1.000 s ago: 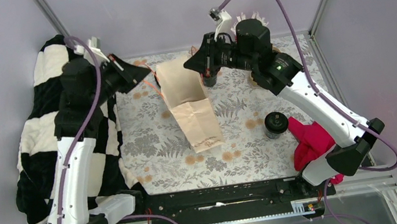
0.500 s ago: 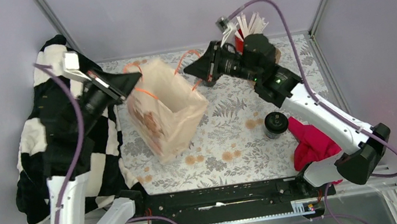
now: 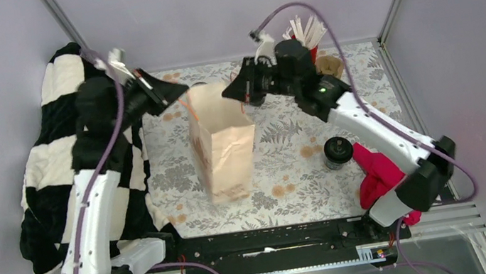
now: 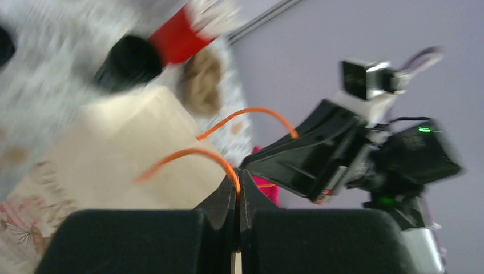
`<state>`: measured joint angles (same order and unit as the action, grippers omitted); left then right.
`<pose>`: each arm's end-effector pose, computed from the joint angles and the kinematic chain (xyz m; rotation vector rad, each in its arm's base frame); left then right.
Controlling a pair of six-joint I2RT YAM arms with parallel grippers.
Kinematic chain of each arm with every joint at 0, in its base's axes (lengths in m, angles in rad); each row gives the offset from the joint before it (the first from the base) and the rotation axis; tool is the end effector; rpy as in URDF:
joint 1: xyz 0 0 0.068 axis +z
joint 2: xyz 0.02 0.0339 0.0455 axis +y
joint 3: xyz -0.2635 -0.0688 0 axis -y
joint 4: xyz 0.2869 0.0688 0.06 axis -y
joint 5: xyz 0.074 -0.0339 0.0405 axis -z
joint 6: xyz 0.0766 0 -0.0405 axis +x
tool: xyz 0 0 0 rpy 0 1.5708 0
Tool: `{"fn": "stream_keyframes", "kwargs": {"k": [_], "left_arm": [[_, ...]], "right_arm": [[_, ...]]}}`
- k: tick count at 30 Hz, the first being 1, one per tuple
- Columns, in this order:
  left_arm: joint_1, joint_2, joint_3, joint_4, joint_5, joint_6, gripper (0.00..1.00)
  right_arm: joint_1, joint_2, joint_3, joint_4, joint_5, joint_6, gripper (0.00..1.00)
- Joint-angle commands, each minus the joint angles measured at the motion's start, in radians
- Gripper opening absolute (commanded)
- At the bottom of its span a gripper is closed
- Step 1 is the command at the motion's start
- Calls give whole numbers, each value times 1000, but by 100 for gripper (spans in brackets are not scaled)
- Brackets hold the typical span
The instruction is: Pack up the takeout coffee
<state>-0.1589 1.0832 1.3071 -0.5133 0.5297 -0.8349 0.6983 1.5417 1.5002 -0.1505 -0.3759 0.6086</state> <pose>0.2874 -0.0852 0.4285 -0.2747 1.9713 -1.1586 0.3220 0.3070 0.3972 -0.3848 1.8948 1.2457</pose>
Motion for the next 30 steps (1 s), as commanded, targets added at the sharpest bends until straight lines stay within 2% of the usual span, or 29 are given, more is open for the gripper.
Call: {"fn": "stream_keyframes", "kwargs": {"k": [1,6,13,18,22,27,30], "left_arm": [[6,-49,221,111,85,8,0],[7,-111,104,109,77,-7,0],[7,-153,-217,99,28,-3,0],[7,-110,-261,218,150,-64,0],[7,-151,-255,224,175,-44,0],[8,-170,-230,241,194,-17,0],[7,-190,-249,248,199,-4,0]], "right_arm": [[1,-169,131,-15,57,-86,0],[2,-239,2,81,66,-35,0],[2,-180,-175,139,83,-7,0],[1,-131,-63,25,181,-184,0],[2,-142,-3,36,187,-274,0],[2,-102,95,53,108,-347,0],[2,-91,100,79,71,-420,0]]}}
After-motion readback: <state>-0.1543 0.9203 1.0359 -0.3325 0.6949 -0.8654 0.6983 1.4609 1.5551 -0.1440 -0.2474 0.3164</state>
